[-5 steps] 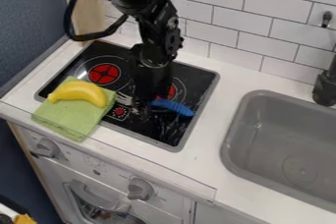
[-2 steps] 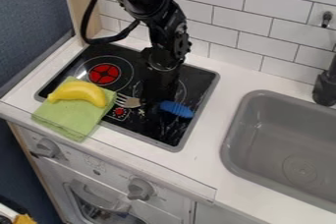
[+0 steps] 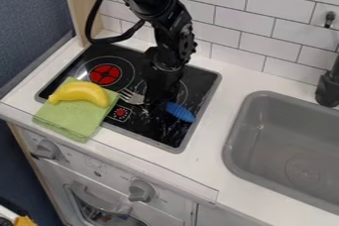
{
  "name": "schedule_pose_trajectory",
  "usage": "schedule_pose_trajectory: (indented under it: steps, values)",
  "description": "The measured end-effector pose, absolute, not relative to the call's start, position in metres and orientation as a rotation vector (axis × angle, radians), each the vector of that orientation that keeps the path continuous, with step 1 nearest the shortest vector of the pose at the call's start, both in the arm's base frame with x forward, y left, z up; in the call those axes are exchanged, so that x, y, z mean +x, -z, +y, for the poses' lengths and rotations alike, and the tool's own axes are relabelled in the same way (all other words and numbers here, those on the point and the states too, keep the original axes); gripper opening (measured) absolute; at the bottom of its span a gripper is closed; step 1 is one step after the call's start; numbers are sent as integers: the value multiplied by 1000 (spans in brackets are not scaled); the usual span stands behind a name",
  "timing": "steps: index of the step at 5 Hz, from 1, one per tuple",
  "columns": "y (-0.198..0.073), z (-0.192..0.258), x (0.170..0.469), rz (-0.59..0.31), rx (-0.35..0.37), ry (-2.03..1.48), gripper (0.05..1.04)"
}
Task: Move the blue fork to the upper left of the stove
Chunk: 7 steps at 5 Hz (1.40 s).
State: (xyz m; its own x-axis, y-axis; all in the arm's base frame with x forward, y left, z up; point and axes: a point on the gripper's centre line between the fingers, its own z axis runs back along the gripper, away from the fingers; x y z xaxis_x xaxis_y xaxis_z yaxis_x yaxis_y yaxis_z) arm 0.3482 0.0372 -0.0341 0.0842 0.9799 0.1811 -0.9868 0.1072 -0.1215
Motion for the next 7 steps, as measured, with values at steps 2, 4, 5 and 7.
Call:
schedule_pose_trajectory:
  steps: [2, 4, 5, 7]
  values:
    - [18, 27, 356, -288, -13, -1364, 405]
    - [-12, 49, 381, -378, -55, -1370, 404]
    - [-23, 80, 388, -416, -44, -1415, 404]
    - [-25, 126, 404, -424, 11, -1506, 404]
